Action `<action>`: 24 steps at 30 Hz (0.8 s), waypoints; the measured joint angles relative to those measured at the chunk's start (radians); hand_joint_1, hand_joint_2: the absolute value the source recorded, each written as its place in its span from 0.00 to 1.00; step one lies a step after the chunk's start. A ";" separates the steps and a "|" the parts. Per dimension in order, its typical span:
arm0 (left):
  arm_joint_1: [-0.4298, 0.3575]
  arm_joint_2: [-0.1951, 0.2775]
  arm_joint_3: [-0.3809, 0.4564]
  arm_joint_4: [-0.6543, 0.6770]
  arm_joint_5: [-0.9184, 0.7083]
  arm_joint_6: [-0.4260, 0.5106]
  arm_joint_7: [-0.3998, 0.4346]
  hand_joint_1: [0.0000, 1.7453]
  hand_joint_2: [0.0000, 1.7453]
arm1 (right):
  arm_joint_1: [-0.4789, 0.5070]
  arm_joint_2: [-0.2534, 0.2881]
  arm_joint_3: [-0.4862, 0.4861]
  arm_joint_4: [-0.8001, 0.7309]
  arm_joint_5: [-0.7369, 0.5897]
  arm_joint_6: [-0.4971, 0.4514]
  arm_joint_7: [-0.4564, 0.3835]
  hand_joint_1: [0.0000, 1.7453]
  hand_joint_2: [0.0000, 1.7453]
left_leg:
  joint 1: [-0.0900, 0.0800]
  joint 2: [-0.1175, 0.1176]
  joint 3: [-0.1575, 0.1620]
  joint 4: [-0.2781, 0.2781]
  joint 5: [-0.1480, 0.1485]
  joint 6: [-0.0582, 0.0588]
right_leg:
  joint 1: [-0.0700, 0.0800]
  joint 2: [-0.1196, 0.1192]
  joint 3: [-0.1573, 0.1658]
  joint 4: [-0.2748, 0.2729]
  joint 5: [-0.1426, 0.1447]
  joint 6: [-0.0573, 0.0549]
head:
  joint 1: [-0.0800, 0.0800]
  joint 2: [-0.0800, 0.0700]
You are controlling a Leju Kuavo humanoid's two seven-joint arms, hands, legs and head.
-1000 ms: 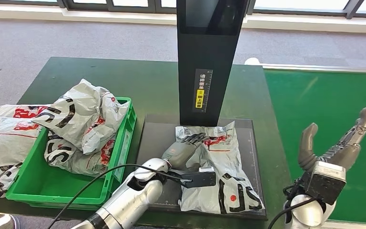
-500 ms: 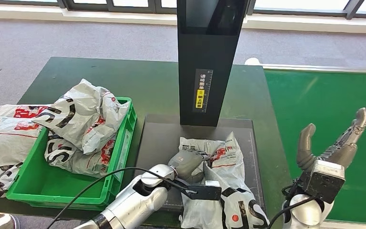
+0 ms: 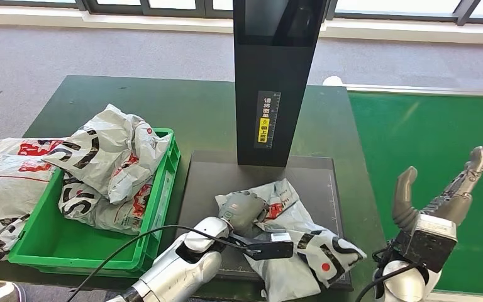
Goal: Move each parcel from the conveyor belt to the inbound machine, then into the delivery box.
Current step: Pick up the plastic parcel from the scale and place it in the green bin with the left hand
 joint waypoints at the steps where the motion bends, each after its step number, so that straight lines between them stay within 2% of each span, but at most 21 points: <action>1: 0.006 0.003 0.008 -0.023 -0.003 0.016 0.005 1.00 1.00 | 0.006 0.002 -0.001 -0.007 0.000 0.004 0.000 0.00 1.00 | 0.000 0.000 0.000 0.000 0.000 0.000 | 0.000 0.000 0.000 0.000 0.000 0.000 | 0.000 0.000; 4: 0.026 0.012 0.034 -0.086 -0.009 0.078 0.010 1.00 1.00 | 0.016 0.009 -0.006 -0.022 0.000 0.009 -0.001 0.00 1.00 | 0.000 0.000 0.000 0.000 0.000 0.000 | 0.000 0.000 0.000 0.000 0.000 0.000 | 0.000 0.000; 8: 0.050 0.018 0.101 -0.174 -0.005 0.240 0.013 1.00 1.00 | 0.020 0.014 -0.012 -0.029 0.000 0.009 -0.001 0.00 1.00 | 0.000 0.000 -0.001 0.000 0.000 0.000 | 0.000 0.000 -0.001 0.000 0.000 0.000 | 0.000 0.000; 12: 0.060 0.024 0.149 -0.229 0.002 0.289 0.016 1.00 1.00 | 0.021 0.015 -0.016 -0.029 0.000 0.007 -0.001 0.00 1.00 | 0.000 0.000 -0.001 0.000 0.000 0.000 | 0.000 0.000 0.000 0.000 0.000 0.000 | 0.000 0.000; 17: 0.086 0.028 0.217 -0.279 0.039 0.420 0.019 1.00 1.00 | 0.027 0.016 -0.016 -0.024 -0.014 -0.008 -0.008 0.00 1.00 | 0.000 0.000 -0.001 0.000 0.000 0.000 | 0.000 0.000 -0.001 0.000 0.000 0.000 | 0.000 0.000; 24: 0.131 0.039 0.375 -0.405 0.075 0.572 0.018 1.00 1.00 | 0.051 0.017 -0.016 -0.036 -0.030 -0.032 -0.018 0.00 1.00 | 0.000 0.000 -0.001 0.000 0.000 0.000 | 0.000 0.000 -0.001 0.000 0.000 0.000 | 0.000 0.000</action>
